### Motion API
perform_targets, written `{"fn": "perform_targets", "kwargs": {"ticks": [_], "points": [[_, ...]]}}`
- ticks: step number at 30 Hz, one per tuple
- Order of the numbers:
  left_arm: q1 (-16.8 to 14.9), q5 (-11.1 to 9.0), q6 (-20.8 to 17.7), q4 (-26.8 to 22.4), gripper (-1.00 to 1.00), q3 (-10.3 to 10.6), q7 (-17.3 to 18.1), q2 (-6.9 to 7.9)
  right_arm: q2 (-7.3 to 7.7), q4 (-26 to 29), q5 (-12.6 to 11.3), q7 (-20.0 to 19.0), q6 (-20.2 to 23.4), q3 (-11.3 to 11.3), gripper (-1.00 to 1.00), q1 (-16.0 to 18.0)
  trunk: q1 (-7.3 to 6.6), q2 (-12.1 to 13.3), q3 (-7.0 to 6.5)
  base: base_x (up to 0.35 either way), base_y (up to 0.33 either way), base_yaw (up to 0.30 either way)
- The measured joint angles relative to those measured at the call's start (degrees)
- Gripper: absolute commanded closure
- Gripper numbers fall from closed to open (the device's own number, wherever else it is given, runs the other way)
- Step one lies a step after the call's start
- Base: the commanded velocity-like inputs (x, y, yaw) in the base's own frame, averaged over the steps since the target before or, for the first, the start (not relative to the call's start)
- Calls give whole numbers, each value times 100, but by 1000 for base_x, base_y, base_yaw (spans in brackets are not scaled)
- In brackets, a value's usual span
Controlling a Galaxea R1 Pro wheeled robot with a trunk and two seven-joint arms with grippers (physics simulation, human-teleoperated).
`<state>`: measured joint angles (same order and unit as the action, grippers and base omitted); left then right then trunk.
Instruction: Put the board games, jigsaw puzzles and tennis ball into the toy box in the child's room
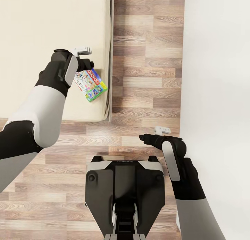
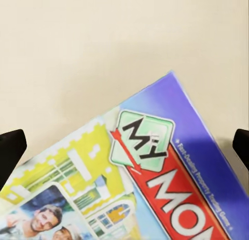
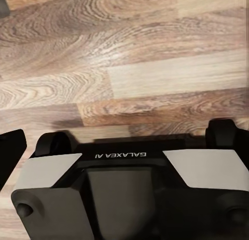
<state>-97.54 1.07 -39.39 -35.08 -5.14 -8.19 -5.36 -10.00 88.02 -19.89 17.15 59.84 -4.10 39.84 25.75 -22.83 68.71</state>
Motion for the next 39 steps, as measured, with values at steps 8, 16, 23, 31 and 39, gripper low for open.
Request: {"fn": "perform_targets", "kwargs": {"ticks": [8, 16, 23, 31, 39], "points": [[-1, 0, -1, -3, -100, 5, 0, 2, 0, 0, 0, 0, 0, -3, -100, 3, 2, 0, 0, -76, -17, 0], [0, -1, 0, -3, -100, 6, 0, 7, 0, 0, 0, 0, 0, 0, -100, 4, 1, 0, 0, -98, -1, 0], [0, -1, -1, -3, -100, 5, 0, 7, 0, -1, 0, 0, 0, -2, -100, 4, 1, 0, 0, -129, 0, 0], [0, -1, -1, -2, -100, -1, 0, 15, 0, -1, 0, 0, 0, -7, -100, 4, 2, 0, 0, -91, 0, 0], [0, -1, 0, -2, -100, 4, 0, 15, 0, 0, 0, 0, 0, -8, -100, 3, 1, 0, 0, -159, -17, 0]]}}
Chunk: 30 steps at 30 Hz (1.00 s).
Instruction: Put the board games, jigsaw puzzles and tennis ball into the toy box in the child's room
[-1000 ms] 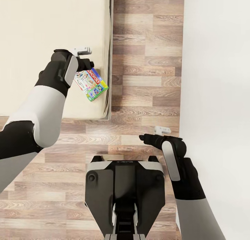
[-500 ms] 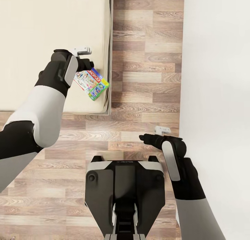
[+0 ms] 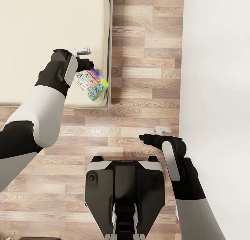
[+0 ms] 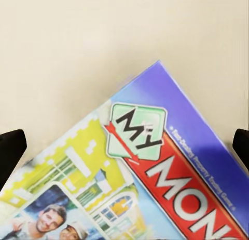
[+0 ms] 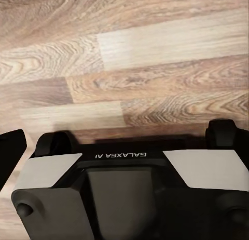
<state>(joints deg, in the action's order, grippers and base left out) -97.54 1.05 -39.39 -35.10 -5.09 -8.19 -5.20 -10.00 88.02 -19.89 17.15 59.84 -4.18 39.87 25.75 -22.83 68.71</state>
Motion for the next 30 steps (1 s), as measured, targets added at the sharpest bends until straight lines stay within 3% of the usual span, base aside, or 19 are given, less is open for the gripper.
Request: {"fn": "perform_targets", "kwargs": {"ticks": [20, 30], "points": [[0, 0, 0, 0, -100, 7, 0, 0, 0, 5, 0, 0, 0, -1, -100, 9, 0, 0, 0, -9, -1, 0], [0, 1, 0, 1, -100, 11, 0, 0, 0, 5, 0, 0, 0, -1, -100, 10, 0, 0, 0, -129, -41, 0]]}}
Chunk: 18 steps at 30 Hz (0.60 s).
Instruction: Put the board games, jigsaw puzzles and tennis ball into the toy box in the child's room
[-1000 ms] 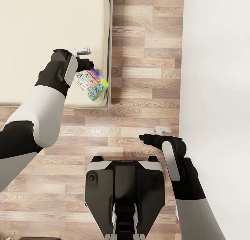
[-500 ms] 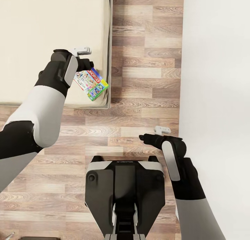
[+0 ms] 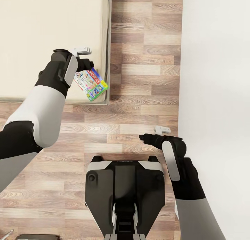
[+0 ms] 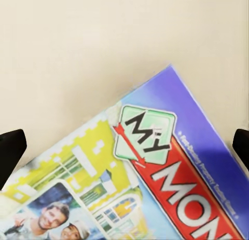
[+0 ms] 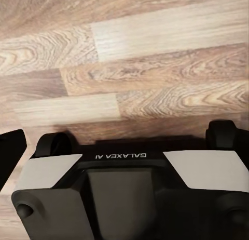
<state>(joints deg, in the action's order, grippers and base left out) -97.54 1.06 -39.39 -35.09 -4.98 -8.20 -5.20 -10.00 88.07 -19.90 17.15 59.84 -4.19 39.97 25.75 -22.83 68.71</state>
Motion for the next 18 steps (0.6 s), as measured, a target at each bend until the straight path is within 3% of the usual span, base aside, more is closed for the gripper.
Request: {"fn": "perform_targets", "kwargs": {"ticks": [13, 18], "points": [[0, 0, 34, -1, -100, -1, -1, 0, 0, -2, 0, 0, 0, 0, -100, 0, 0, 0, 0, -13, -2, 0], [0, 0, 35, 0, -100, -1, 0, 0, 0, -1, 0, 0, 0, 0, -100, 0, 1, 0, 0, -137, 0, 0]]}}
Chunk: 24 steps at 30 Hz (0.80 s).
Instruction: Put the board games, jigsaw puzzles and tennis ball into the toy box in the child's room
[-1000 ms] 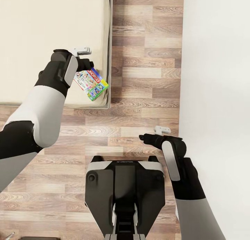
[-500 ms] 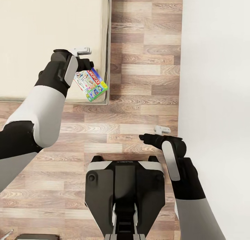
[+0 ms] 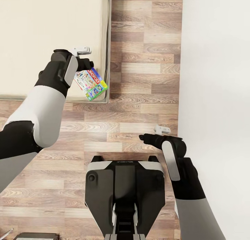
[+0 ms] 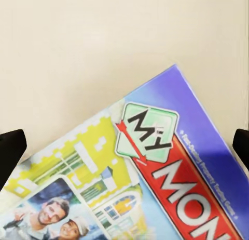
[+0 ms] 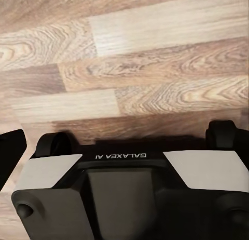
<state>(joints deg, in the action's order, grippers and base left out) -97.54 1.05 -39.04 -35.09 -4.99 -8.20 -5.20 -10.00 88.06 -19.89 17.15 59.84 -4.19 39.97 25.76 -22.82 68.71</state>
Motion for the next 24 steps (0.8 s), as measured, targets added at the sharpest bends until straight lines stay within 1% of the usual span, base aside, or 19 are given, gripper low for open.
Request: {"fn": "perform_targets", "kwargs": {"ticks": [6, 13, 21, 24], "points": [[0, -1, 0, 0, -100, -6, 0, 4, 0, 4, 0, 0, 0, 0, -100, 0, -1, 0, 0, -105, 0, 0], [0, 0, 0, -1, -100, -1, 0, 38, 0, 1, 0, 0, 0, 0, -100, 0, -2, 0, 0, -14, 0, 0], [0, -1, 0, 0, -100, -5, 0, 43, 0, -1, 0, 0, 0, -2, -100, 0, -2, 0, 0, -1, 0, 0], [0, 0, 0, 0, -100, -4, 0, 44, 0, 0, -1, 0, 0, -34, -100, 0, -2, 0, 0, 0, 0, 0]]}}
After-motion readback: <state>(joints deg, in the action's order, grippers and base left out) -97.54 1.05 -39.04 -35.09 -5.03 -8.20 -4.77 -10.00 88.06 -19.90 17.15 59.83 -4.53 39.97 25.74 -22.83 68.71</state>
